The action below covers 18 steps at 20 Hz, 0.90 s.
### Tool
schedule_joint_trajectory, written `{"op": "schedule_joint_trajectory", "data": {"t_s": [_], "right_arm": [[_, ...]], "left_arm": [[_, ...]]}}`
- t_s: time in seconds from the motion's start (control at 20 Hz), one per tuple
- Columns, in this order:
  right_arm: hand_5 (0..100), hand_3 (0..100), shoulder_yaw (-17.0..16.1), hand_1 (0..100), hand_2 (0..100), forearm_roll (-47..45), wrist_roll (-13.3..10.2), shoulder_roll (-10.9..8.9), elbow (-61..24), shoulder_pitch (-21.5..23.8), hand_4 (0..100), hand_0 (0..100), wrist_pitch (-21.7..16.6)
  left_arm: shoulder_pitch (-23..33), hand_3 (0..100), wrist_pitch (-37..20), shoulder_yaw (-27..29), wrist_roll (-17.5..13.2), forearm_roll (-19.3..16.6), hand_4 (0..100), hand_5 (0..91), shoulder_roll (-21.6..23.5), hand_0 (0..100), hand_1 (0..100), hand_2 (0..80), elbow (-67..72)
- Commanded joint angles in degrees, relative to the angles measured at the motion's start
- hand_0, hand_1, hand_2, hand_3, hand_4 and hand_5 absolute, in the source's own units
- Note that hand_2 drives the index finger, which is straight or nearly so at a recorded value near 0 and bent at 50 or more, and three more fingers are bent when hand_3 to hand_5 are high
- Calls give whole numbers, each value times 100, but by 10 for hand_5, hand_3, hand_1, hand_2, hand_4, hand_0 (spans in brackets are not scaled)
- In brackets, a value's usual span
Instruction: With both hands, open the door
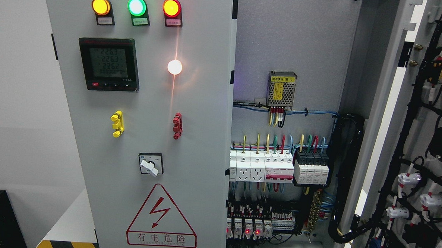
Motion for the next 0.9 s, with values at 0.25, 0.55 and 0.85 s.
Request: {"op": "schedule_joint_trajectory", "data": {"t_s": [0.25,0.55,0.85], "right_arm": [[0,0,0,0,0,185,-4,0,0,0,0,191,-2],[0,0,0,0,0,185,-4,0,0,0,0,191,-2],[0,0,0,0,0,185,-4,0,0,0,0,191,-2]], "left_arm": [[-48,0,-37,1775,-4,-1736,0,0,-1404,0,0,0,2798],[-40,0,-28,2556,-4,-2623,0,0,-1597,0,0,0,2974],[-5,0,-54,3463,57,-3670,0,0,-1738,0,0,0,2966]]}}
